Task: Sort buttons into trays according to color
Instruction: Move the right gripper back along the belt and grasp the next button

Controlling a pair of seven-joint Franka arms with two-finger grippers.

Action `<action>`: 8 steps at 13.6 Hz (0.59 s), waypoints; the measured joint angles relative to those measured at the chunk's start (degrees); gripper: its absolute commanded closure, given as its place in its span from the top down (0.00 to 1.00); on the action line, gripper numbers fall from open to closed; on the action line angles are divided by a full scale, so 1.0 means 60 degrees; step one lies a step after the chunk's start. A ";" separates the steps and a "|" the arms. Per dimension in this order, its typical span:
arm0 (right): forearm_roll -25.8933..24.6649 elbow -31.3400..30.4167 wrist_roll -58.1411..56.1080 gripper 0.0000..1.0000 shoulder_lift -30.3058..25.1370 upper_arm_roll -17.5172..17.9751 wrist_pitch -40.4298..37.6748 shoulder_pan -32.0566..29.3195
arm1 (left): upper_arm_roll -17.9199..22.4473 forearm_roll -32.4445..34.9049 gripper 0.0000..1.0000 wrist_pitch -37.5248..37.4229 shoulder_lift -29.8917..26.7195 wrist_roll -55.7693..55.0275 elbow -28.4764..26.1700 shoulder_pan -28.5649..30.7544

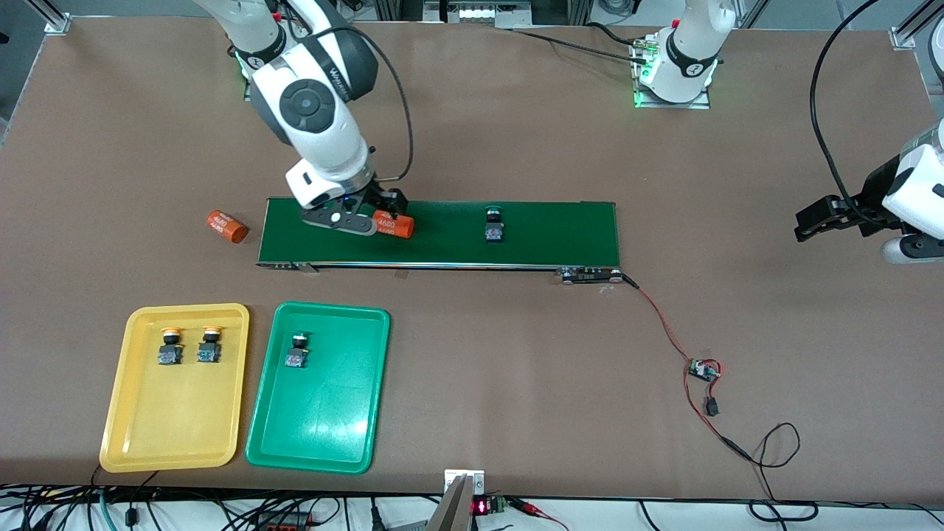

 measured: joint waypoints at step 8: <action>-0.0027 -0.0583 0.0796 1.00 0.0693 0.0131 0.2027 0.0901 | -0.0004 0.0000 1.00 -0.0013 0.0002 0.0165 -0.0011 0.0000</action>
